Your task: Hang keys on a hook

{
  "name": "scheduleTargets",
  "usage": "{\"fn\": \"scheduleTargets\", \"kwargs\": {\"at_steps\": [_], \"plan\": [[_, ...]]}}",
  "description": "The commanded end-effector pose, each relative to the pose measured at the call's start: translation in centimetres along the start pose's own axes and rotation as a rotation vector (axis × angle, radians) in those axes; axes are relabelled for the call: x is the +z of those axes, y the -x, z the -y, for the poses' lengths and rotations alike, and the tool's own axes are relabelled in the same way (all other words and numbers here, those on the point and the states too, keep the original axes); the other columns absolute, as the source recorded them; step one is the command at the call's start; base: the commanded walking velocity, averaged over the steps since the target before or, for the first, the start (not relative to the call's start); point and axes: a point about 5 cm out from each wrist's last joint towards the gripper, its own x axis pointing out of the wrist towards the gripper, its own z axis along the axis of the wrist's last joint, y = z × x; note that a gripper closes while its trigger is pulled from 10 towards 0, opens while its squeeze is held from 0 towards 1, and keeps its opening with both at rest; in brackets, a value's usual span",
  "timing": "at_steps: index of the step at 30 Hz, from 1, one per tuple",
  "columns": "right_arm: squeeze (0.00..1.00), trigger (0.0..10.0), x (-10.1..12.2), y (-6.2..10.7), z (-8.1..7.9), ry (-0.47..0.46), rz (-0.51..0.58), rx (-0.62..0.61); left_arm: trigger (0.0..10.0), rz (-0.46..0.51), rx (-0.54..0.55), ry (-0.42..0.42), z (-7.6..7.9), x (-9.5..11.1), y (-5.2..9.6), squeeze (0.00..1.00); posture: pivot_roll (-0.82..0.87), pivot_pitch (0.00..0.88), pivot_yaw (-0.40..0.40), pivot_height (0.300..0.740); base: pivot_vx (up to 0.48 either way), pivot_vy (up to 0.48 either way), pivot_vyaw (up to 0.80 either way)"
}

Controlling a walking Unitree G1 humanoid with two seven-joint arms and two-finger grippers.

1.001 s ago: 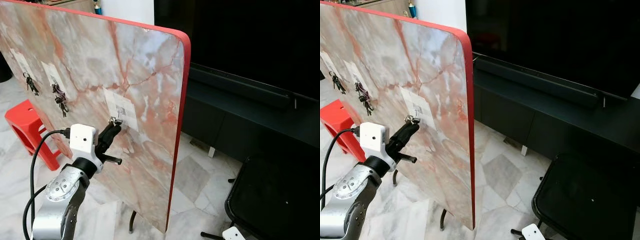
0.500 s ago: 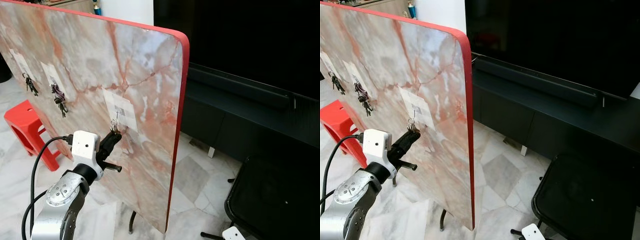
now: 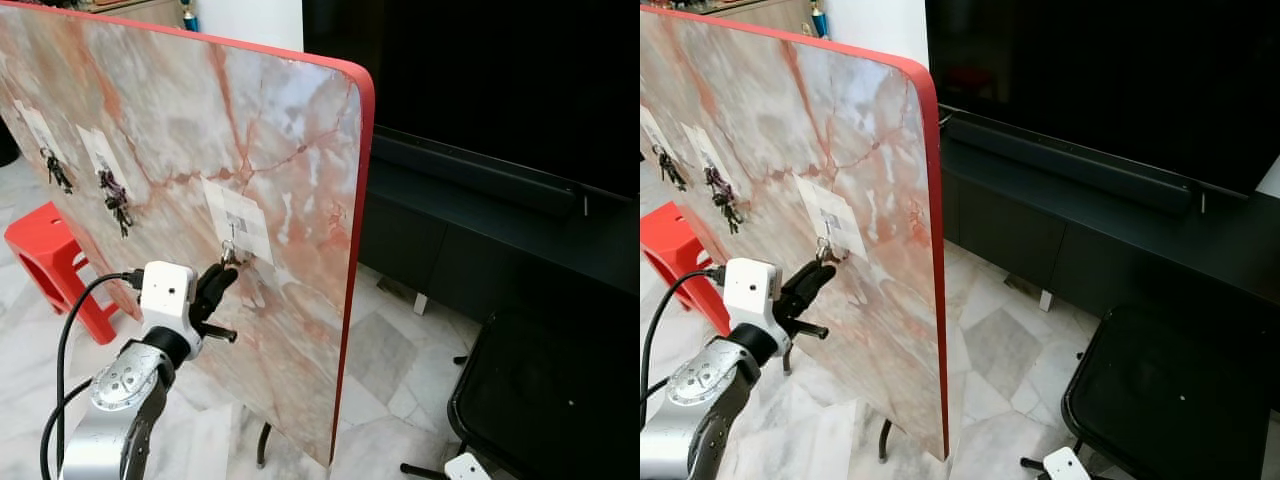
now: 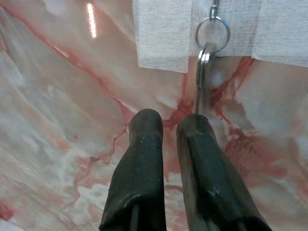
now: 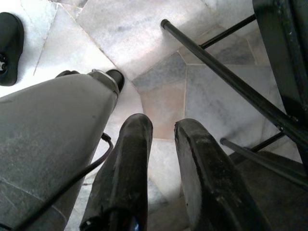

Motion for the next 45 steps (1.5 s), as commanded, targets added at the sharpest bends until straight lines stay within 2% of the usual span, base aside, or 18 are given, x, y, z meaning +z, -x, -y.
{"fn": "scheduleTargets", "kwargs": {"at_steps": [1, 9, 13, 17, 18, 19, 20, 23, 26, 28, 30, 32, 33, 35, 36, 39, 42, 45], "plan": [[0.00, 10.0, 0.1, 0.0, -0.1, 0.001, 0.007, -0.001, 10.0, 0.004, -0.008, 0.007, 0.0, 0.1, -0.2, 1.00, 0.03, 0.000, -0.022, 0.740, 0.000, 0.000, 0.00], [0.00, 10.0, 0.1, 0.0, -0.1, -0.003, 0.009, -0.004, 10.0, -0.018, -0.055, 0.014, 0.6, -0.4, 0.1, 1.00, 0.03, 0.000, -0.018, 0.740, 0.000, 0.000, 0.00], [0.00, 10.0, 0.0, 0.0, -0.1, -0.009, 0.009, -0.003, 10.0, -0.093, -0.039, -0.001, 0.0, -2.2, 1.1, 1.00, 0.03, 0.000, -0.016, 0.740, 0.000, 0.000, 0.00], [0.00, 10.0, 0.0, -0.1, -0.3, -0.012, 0.006, 0.000, 10.0, -0.231, 0.027, -0.001, -1.3, -5.9, 2.9, 1.00, 0.04, 0.000, -0.012, 0.740, 0.000, 0.000, 0.00], [0.00, 10.0, 0.0, -0.1, -0.3, -0.014, 0.005, 0.001, 10.0, -0.272, 0.053, 0.002, -1.7, -7.1, 3.3, 0.87, 0.03, 0.000, -0.008, 0.740, 0.000, 0.000, 0.00], [0.00, 10.0, -0.1, -0.1, -0.4, -0.016, 0.005, 0.001, 10.0, -0.302, 0.078, -0.002, -2.0, -7.9, 3.7, 0.49, 0.03, 0.000, -0.006, 0.740, 0.000, 0.000, 0.00], [0.00, 10.0, -0.1, -0.1, -0.4, -0.019, 0.005, 0.002, 10.0, -0.332, 0.107, 0.001, -2.4, -8.8, 4.1, 0.00, 0.03, 0.000, -0.004, 0.740, 0.000, 0.000, 0.00], [0.00, 10.0, -0.2, -0.1, -0.6, -0.031, 0.005, 0.001, 10.0, -0.423, 0.186, -0.002, -3.3, -11.3, 5.4, 0.00, 0.02, 0.000, 0.004, 0.740, 0.000, 0.000, 0.00], [0.00, 10.0, -0.3, -0.2, -0.8, -0.047, 0.001, -0.004, 10.0, -0.595, 0.331, 0.063, -4.6, -16.0, 8.2, 0.00, 0.01, 0.000, 0.013, 0.740, 0.000, 0.000, 0.00], [0.00, 10.0, -0.4, -0.2, -0.8, -0.049, 0.000, -0.004, 10.0, -0.626, 0.353, 0.077, -4.8, -16.8, 8.7, 0.00, 0.01, 0.000, 0.014, 0.740, 0.000, 0.000, 0.00], [0.00, 10.0, -0.6, -0.2, -0.9, -0.075, -0.004, -0.008, 10.0, -0.744, 0.421, 0.123, -4.9, -19.4, 10.8, 0.00, 0.00, 0.000, 0.016, 0.740, 0.000, 0.000, 0.00], [0.00, 10.0, -0.7, -0.2, -1.0, -0.093, -0.007, -0.014, 10.0, -0.815, 0.431, 0.109, -4.6, -20.6, 12.0, 0.00, 0.00, 0.000, 0.015, 0.740, 0.000, 0.000, 0.00], [0.00, 10.0, -0.9, -0.2, -1.0, -0.139, -0.011, -0.024, 10.0, -0.860, 0.474, 0.135, -4.4, -21.5, 13.3, 0.00, -0.01, 0.000, 0.013, 0.740, 0.000, 0.000, 0.00], [0.00, 10.0, -1.1, -0.2, -1.1, -0.184, -0.014, -0.033, 10.0, -0.878, 0.527, 0.179, -4.5, -22.0, 14.1, 0.00, -0.01, 0.000, 0.013, 0.740, 0.000, 0.000, 0.00], [0.00, 10.0, -1.2, -0.2, -1.1, -0.245, -0.010, -0.037, 10.0, -0.911, 0.529, 0.184, -4.2, -22.4, 14.6, 0.00, 0.00, 0.000, 0.000, 0.740, 0.000, 0.000, 0.00], [0.00, 10.0, -1.6, -0.3, -1.4, -0.433, 0.000, -0.054, 10.0, -1.032, 0.460, 0.136, -2.6, -23.9, 16.1, 0.00, 0.01, 0.000, -0.009, 0.740, 0.000, 0.000, 0.00], [0.00, 10.0, -1.6, -0.3, -1.5, -0.530, 0.008, -0.067, 10.0, -1.094, 0.425, 0.104, -1.8, -24.5, 16.7, 0.00, 0.01, 0.000, -0.004, 0.740, 0.000, 0.000, 0.00], [0.00, 10.0, -1.5, -0.3, -1.6, -0.551, 0.022, -0.073, 10.0, -1.079, 0.486, 0.157, -2.0, -24.6, 16.6, 0.00, -0.03, 0.000, 0.016, 0.740, 0.000, 0.000, 0.00]]}}
